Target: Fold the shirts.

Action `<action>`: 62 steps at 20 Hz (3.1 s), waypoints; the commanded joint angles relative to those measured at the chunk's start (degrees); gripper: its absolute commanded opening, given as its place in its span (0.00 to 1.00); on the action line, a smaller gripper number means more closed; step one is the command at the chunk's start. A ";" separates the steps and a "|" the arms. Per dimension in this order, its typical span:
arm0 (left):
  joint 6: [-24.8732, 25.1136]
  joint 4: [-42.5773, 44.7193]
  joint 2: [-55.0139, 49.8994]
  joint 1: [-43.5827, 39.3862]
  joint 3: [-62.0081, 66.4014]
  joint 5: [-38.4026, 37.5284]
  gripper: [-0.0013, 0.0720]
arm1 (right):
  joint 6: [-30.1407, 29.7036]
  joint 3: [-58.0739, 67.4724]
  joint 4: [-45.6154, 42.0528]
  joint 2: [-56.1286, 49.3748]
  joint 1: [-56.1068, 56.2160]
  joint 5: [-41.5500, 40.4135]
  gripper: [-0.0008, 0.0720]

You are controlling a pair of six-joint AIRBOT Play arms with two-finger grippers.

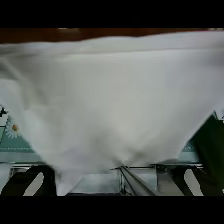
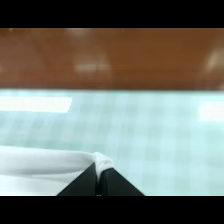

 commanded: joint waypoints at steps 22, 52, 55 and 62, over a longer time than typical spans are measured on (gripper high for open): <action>0.79 -16.50 -57.79 4.09 13.03 12.90 0.70 | 5.75 16.65 10.95 -63.93 8.59 -14.40 0.58; 20.90 -30.29 -26.01 24.44 -54.84 13.77 0.32 | -6.29 -50.95 5.90 -15.69 -6.12 -12.20 0.58; 22.64 -30.47 -25.99 24.28 -54.82 13.44 0.04 | -5.18 -50.97 1.97 -15.69 -6.12 -10.25 0.58; 23.02 -30.47 -25.99 24.20 -54.84 13.07 0.04 | -2.10 -58.12 -3.19 -15.72 -6.12 -4.20 0.58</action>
